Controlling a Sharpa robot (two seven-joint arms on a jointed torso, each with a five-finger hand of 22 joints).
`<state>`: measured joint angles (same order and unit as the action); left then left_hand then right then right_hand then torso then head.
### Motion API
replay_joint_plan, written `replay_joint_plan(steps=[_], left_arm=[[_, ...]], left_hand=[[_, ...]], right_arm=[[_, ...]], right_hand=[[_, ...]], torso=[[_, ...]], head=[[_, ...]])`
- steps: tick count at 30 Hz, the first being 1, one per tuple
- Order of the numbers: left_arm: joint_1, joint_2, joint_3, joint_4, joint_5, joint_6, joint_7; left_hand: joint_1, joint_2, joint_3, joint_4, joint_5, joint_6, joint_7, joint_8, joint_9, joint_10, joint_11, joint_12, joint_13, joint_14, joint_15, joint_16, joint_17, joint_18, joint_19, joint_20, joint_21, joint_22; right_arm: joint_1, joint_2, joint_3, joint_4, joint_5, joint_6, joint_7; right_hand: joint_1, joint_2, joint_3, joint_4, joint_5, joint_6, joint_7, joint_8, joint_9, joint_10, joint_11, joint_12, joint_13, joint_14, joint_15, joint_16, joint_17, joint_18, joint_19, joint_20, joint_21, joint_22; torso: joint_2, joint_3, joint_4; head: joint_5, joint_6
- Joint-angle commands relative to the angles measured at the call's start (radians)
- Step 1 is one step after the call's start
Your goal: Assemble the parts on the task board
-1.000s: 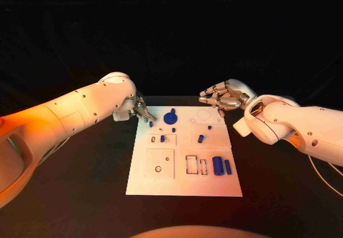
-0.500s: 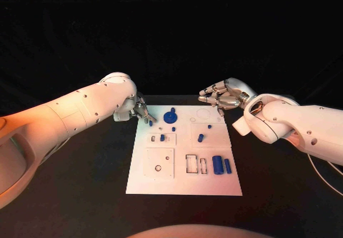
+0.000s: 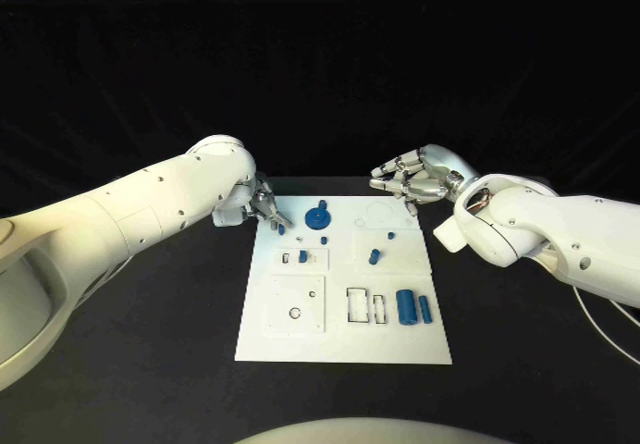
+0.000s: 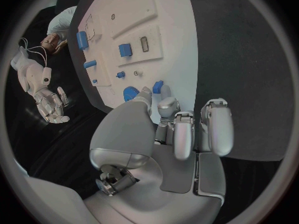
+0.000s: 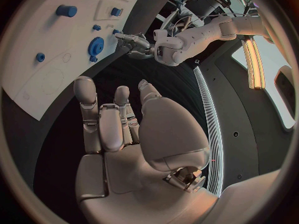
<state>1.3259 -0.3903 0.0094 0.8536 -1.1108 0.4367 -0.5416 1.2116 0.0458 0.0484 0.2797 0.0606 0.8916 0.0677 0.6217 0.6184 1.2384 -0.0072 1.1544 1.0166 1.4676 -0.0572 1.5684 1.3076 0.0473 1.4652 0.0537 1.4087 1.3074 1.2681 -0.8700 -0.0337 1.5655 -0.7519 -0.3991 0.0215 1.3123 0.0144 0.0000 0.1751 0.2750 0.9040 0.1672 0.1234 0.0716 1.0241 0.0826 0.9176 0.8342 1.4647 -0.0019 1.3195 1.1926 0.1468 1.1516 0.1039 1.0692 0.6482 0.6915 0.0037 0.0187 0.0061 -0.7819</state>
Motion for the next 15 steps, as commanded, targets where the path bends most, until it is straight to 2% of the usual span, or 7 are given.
replay_joint_plan(steps=[1, 4, 9, 13, 15], left_arm=[[0.000, 0.003, 0.000, -0.001, 0.014, -0.012, 0.016], [0.000, 0.004, 0.000, -0.003, 0.017, -0.010, 0.017], [0.000, 0.007, -0.002, -0.005, 0.021, 0.002, 0.021], [-0.001, 0.008, -0.004, -0.007, 0.026, 0.012, 0.022], [-0.001, 0.008, -0.005, -0.008, 0.028, 0.016, 0.023]], left_hand=[[0.019, 0.006, 0.011, -0.003, 0.004, -0.004, -0.008, 0.005, 0.003, 0.006, -0.001, 0.003, 0.000, 0.103, -0.009, 0.002, 0.263, 0.000, 0.011, -0.009, 0.004, 0.111], [0.055, 0.016, 0.030, -0.020, 0.005, -0.010, -0.011, 0.008, 0.007, 0.005, -0.004, 0.003, -0.001, 0.103, -0.012, 0.002, 0.263, -0.001, 0.011, -0.011, 0.005, 0.113], [0.165, 0.029, 0.114, -0.089, 0.009, -0.030, -0.018, 0.003, 0.009, -0.003, -0.012, -0.007, -0.008, 0.103, -0.019, 0.002, 0.263, 0.000, 0.011, -0.018, 0.004, 0.114], [0.209, 0.017, 0.197, -0.123, 0.012, -0.042, -0.014, -0.002, 0.008, -0.007, -0.010, -0.017, -0.015, 0.103, -0.019, 0.002, 0.263, -0.001, 0.012, -0.020, 0.003, 0.115], [0.208, -0.002, 0.255, -0.132, 0.017, -0.045, -0.010, -0.002, 0.010, -0.006, -0.007, -0.022, -0.019, 0.103, -0.016, 0.002, 0.263, -0.001, 0.011, -0.017, 0.003, 0.116]], right_arm=[[-0.001, 0.001, 0.000, 0.000, -0.006, 0.006, 0.010], [-0.001, 0.001, 0.000, 0.000, -0.006, 0.008, 0.010], [-0.001, 0.002, 0.000, 0.000, -0.006, 0.010, 0.009], [-0.001, 0.002, 0.000, 0.000, -0.006, 0.011, 0.008], [-0.001, 0.002, 0.000, 0.000, -0.006, 0.012, 0.008]], right_hand=[[0.010, 0.002, -0.007, -0.002, 0.006, -0.004, -0.001, 0.006, -0.001, -0.003, -0.003, 0.003, 0.002, 0.000, 0.003, -0.001, 0.002, 0.016, 0.002, 0.001, -0.003, 0.001], [0.010, 0.002, -0.007, -0.002, 0.006, -0.004, -0.001, 0.006, -0.001, -0.003, -0.003, 0.003, 0.002, 0.000, 0.003, -0.001, 0.002, 0.016, 0.002, 0.001, -0.003, 0.001], [0.010, 0.002, -0.007, -0.002, 0.006, -0.004, -0.001, 0.006, -0.001, -0.003, -0.003, 0.003, 0.002, 0.000, 0.003, -0.001, 0.002, 0.016, 0.002, 0.001, -0.003, 0.001], [0.010, 0.002, -0.007, -0.002, 0.006, -0.004, -0.001, 0.006, -0.001, -0.003, -0.003, 0.003, 0.002, 0.000, 0.003, -0.001, 0.002, 0.016, 0.002, 0.001, -0.003, 0.001], [0.010, 0.002, -0.007, -0.002, 0.006, -0.004, -0.001, 0.006, -0.001, -0.003, -0.003, 0.003, 0.002, 0.000, 0.003, -0.001, 0.002, 0.016, 0.002, 0.001, -0.003, 0.001]], torso=[[0.000, 0.0003, 0.0002], [0.000, 0.0001, 0.0006], [0.000, 0.0000, -0.0002], [0.000, 0.0001, -0.0006], [0.000, 0.0001, -0.0002]], head=[[-0.001, -0.001], [-0.001, -0.003], [0.000, -0.005], [0.000, -0.007], [0.000, -0.008]])
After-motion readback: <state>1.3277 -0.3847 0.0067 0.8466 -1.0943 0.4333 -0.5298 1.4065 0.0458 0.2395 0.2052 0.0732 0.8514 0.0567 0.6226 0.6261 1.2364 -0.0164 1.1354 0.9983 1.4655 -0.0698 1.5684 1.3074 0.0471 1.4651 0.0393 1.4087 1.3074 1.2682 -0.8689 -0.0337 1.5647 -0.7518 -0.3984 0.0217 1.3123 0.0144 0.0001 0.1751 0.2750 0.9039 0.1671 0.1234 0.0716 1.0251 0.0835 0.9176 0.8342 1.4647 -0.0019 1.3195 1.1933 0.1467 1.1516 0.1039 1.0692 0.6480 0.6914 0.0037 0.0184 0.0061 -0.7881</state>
